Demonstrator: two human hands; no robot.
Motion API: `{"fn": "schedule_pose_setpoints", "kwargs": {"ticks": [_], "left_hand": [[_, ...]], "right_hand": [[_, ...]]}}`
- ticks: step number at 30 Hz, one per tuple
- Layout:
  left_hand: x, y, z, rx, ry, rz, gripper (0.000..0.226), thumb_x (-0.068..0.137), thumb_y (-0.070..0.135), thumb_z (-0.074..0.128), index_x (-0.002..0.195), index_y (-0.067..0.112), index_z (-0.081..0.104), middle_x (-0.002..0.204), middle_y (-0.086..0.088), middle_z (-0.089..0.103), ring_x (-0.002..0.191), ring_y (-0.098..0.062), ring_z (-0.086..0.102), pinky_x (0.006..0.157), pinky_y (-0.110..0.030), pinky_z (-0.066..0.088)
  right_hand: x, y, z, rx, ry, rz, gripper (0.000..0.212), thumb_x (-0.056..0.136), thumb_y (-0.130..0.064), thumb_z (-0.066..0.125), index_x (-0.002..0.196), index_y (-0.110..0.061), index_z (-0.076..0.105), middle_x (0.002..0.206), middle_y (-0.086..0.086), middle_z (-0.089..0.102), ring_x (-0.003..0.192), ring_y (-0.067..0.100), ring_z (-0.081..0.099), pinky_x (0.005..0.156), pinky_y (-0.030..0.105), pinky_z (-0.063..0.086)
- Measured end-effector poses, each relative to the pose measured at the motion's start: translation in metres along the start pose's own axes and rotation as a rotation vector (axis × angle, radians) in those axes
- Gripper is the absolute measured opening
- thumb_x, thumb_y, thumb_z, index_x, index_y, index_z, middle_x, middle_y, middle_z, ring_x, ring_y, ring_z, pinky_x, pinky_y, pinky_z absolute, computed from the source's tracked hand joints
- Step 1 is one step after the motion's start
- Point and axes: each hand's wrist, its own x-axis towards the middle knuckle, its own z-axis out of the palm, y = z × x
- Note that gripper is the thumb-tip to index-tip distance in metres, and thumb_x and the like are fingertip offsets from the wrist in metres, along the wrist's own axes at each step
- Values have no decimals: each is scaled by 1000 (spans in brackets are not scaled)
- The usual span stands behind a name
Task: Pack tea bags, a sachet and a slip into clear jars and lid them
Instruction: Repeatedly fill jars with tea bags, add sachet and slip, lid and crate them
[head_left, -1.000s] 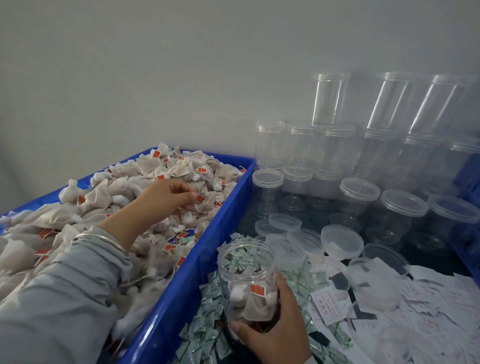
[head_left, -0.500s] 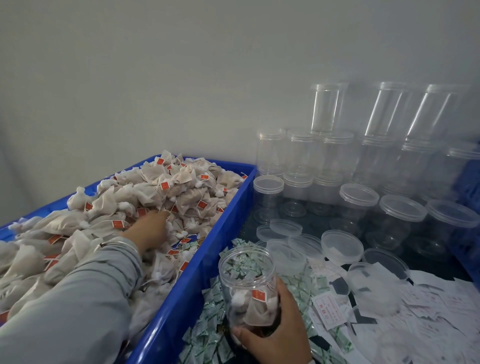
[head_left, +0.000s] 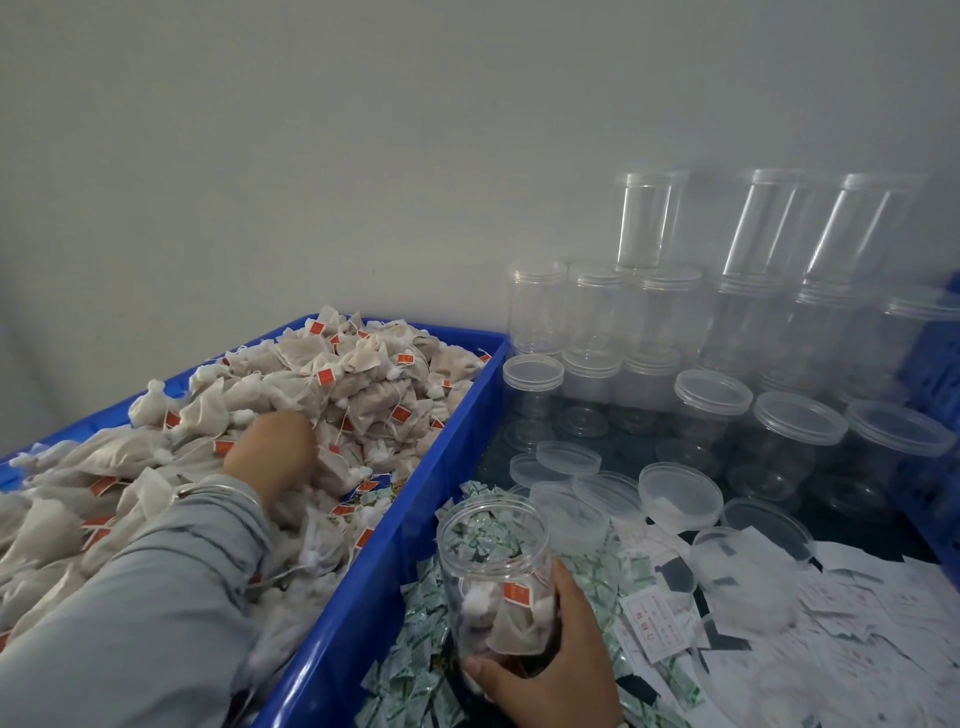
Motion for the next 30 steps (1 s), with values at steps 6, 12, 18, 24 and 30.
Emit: {"fn": "schedule_pose_setpoints", "kwargs": {"ticks": [6,12,18,24,30], "left_hand": [[-8,1,-22,-441,149,61,14,90,10,59,95,13,71,95,-2,65,77,-12,53,70,-22,42],[-39,28,-56,-1245,-96,213,30,84,-6,59,89,20,73,86,3,61,71,-15,57,54,-23,51],[-69,50,-64,-1547,-572,535,50,57,-17,61,80,24,77,64,9,56,59,-3,55,61,-20,54],[-81,59,-56,-1464,-868,712,34,68,-1,68,91,23,75,81,6,62,70,-7,61,62,-21,53],[-83,66,-46,-1378,-876,674,28,73,7,71,97,20,74,105,-5,69,90,-23,69,76,-27,55]], "right_hand": [[2,-1,-6,100,-73,34,116,37,-57,86,137,-43,29,133,-15,50,123,7,50,103,38,44],[2,-11,-9,93,-87,31,116,42,-44,87,139,-35,24,134,-11,48,124,7,47,107,35,39],[-1,-17,-11,57,-71,31,113,43,-46,86,135,-46,20,131,-18,47,121,-1,46,106,29,39],[-1,-17,-10,69,-55,37,113,41,-50,85,131,-47,17,129,-23,43,121,-2,43,107,27,37],[-2,-14,-6,105,-51,16,114,38,-56,82,140,-36,33,132,-15,49,123,3,48,100,37,45]]}}
